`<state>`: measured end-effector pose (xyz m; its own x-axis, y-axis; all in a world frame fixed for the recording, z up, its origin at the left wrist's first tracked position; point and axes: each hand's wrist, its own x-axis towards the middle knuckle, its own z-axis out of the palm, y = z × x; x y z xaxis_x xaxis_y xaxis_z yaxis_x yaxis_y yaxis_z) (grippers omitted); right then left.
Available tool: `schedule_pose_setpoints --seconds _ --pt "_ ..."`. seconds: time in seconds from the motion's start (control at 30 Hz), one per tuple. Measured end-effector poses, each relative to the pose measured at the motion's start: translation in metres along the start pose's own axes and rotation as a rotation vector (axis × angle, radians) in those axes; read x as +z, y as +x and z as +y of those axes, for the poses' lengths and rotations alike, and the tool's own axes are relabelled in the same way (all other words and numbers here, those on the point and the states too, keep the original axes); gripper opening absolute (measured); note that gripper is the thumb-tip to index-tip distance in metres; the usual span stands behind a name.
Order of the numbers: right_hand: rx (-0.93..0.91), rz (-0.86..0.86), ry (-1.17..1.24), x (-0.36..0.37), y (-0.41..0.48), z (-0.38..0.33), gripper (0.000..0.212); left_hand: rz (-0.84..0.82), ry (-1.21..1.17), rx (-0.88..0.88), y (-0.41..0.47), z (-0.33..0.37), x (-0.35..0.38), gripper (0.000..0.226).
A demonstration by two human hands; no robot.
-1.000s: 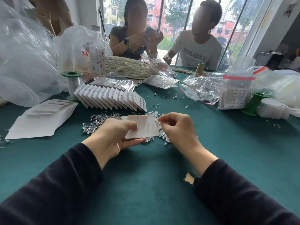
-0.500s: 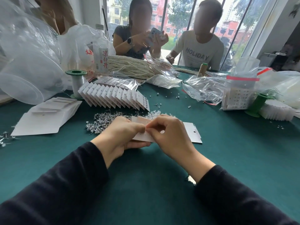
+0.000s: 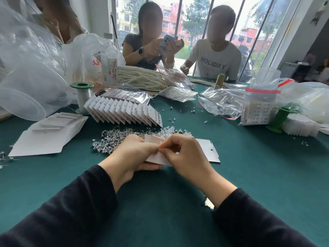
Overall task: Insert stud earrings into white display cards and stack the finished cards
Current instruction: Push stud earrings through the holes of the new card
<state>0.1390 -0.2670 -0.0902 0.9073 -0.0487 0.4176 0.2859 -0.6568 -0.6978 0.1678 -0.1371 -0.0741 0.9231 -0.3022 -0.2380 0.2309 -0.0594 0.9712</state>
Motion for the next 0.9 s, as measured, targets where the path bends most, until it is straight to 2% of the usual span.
schedule_pose_setpoints --seconds 0.47,0.7,0.9 --pt "-0.060 0.018 -0.094 0.0019 -0.0026 -0.0011 0.010 -0.012 -0.009 -0.045 -0.0015 0.0047 -0.0029 0.018" --pt "-0.027 0.048 -0.137 0.0009 -0.0024 -0.0033 0.003 -0.013 0.013 -0.050 0.0008 0.0030 -0.0001 0.013" --pt "-0.070 0.029 -0.172 0.0044 -0.0062 -0.0049 0.006 -0.007 0.057 -0.023 -0.0004 0.0001 0.0018 0.020"
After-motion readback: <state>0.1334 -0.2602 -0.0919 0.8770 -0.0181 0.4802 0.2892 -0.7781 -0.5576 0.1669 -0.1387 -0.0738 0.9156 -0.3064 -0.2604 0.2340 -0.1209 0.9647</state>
